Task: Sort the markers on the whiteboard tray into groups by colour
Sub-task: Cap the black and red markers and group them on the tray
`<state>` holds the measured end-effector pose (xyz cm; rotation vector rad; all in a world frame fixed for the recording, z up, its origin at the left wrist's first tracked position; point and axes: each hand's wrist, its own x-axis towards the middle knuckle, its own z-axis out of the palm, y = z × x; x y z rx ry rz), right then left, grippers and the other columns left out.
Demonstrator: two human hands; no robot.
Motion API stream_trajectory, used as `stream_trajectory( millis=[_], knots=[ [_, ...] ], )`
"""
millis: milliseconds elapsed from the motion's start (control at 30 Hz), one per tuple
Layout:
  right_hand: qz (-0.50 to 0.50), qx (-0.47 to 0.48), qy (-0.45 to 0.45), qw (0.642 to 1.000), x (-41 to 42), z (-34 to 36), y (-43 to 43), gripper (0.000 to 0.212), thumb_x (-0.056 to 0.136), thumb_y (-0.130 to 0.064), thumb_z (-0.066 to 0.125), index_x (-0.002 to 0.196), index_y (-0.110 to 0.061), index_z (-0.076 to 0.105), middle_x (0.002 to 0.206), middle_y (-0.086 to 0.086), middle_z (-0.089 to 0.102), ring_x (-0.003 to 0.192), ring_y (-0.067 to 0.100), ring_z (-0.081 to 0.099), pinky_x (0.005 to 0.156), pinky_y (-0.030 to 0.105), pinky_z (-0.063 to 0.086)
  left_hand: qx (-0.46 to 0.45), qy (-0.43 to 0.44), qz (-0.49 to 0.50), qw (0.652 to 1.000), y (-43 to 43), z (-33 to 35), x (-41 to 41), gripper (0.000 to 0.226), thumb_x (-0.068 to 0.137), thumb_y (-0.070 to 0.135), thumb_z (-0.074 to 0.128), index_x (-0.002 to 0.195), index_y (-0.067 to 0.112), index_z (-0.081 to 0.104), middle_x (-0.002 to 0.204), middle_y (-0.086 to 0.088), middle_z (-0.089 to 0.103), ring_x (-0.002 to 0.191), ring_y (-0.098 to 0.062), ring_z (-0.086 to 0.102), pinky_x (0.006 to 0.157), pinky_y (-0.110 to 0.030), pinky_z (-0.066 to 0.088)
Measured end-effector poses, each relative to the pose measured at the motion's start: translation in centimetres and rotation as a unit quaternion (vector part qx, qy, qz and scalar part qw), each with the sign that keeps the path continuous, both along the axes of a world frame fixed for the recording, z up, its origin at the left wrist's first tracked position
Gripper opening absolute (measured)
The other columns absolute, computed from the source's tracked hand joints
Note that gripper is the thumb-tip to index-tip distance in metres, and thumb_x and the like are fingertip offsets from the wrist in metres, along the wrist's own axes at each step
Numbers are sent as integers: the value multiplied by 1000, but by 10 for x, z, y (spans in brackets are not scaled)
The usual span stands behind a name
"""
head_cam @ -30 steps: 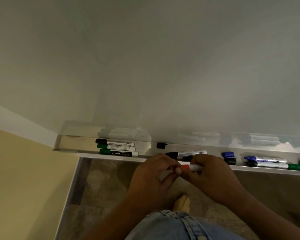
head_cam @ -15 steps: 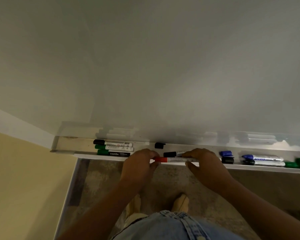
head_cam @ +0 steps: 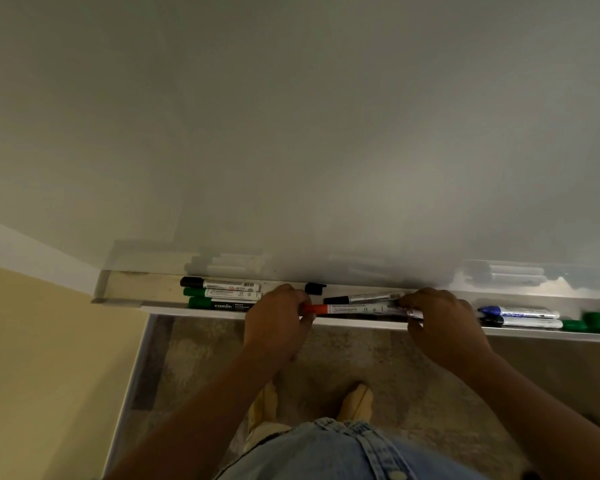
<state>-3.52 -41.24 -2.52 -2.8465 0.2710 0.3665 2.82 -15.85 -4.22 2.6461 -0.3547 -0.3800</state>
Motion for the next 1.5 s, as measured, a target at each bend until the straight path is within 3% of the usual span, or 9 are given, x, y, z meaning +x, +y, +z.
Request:
stream_trajectory(
  millis=[233,533,667,833,1100,1300,1433,1500],
  knots=[
    [19,-21,1,1000,4,0,-7,25,86,-31,61,111,-34,66,111,-5,67,98,17,57,89,39,43,3,-9,12,1000,5,4,8,18,84,31,61,101,32,68,100,6,63,91,-16,59,76,-34,52],
    [29,-27,-15,999,9,-5,-9,16,85,-35,63,99,-33,69,101,-8,68,95,15,57,89,39,43,-13,-39,21,999,-4,0,3,26,81,46,64,101,29,65,93,7,61,81,-13,60,65,-27,48],
    [24,-33,-67,997,3,-6,-11,14,84,-32,65,97,-30,69,97,-6,69,91,16,59,83,38,44,40,-115,-29,992,-9,0,4,20,91,35,53,104,27,65,94,6,63,72,-17,63,60,-31,52],
    [17,-29,-131,991,-7,-1,-14,16,84,-28,63,99,-24,68,93,-3,68,83,17,59,77,35,44,141,-85,-83,983,-17,3,10,11,89,26,55,97,22,61,90,3,66,74,-20,65,59,-30,45],
    [28,5,-164,986,-15,11,-6,15,84,-24,63,99,-21,69,94,-1,68,81,18,59,75,36,44,199,-75,-83,974,-30,17,15,10,77,12,67,82,20,63,81,1,67,69,-23,66,55,-30,36],
    [19,42,-177,983,-15,26,5,16,83,-20,66,99,-21,67,91,0,71,82,19,62,79,36,41,108,-134,-62,983,-14,15,14,11,86,32,58,89,23,63,88,4,66,69,-20,64,55,-28,41],
    [23,124,-175,977,-16,47,16,20,86,-21,60,106,-23,66,97,-5,69,88,12,60,83,38,47,-25,-135,-46,989,0,37,6,12,78,41,65,85,32,65,86,15,50,60,-3,50,46,-15,31],
    [30,173,-175,969,-19,60,22,26,88,-22,53,112,-23,65,104,-7,64,93,8,58,82,34,49,-105,-98,-45,989,7,48,0,16,76,38,69,90,33,66,100,20,52,70,0,54,55,-8,39]
  ],
)
